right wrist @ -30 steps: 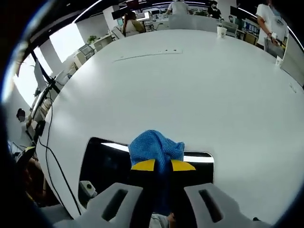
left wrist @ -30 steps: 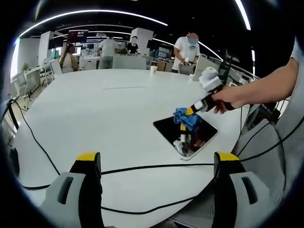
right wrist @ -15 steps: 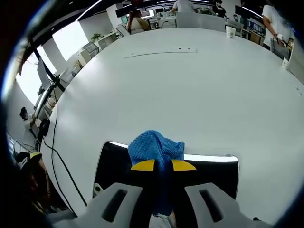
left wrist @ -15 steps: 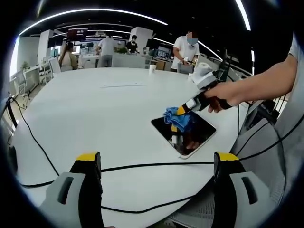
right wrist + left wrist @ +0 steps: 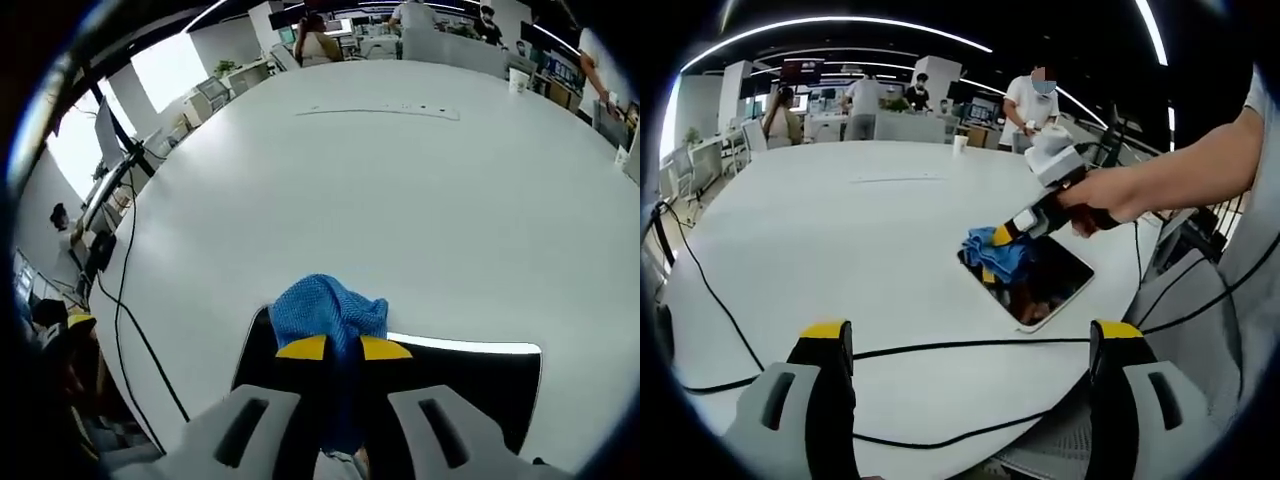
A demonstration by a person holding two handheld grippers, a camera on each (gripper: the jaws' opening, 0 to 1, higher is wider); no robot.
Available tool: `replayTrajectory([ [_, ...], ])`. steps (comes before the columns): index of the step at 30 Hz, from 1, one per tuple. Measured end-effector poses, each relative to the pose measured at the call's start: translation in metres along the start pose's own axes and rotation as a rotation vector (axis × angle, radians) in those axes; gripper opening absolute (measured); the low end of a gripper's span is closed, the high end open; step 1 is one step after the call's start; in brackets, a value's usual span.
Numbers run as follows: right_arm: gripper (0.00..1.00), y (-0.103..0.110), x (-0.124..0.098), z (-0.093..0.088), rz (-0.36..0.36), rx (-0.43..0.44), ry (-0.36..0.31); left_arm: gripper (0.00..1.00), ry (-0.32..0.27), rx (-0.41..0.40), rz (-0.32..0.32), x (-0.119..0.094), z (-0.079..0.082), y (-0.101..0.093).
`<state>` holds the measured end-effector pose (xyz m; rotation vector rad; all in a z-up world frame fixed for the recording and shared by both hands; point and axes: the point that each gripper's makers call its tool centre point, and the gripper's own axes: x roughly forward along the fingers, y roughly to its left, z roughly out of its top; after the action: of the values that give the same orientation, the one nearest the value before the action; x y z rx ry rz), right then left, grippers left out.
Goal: Wipe the mirror surface with the cleaning cloth until all visible marks leave the cleaned area.
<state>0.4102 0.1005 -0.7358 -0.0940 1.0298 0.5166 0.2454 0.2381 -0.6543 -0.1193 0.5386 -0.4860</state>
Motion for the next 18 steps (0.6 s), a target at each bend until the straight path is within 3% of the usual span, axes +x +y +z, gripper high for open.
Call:
replayTrajectory([
  [14, 0.05, 0.026, 0.011, 0.01, 0.039, 0.01, 0.011, 0.98, -0.004, -0.014, -0.009, 0.006, -0.001, -0.004],
  [18, 0.05, 0.03, 0.013, 0.011, 0.024, -0.061, 0.021, 0.98, -0.009, -0.03, 0.003, 0.005, -0.003, -0.002],
])
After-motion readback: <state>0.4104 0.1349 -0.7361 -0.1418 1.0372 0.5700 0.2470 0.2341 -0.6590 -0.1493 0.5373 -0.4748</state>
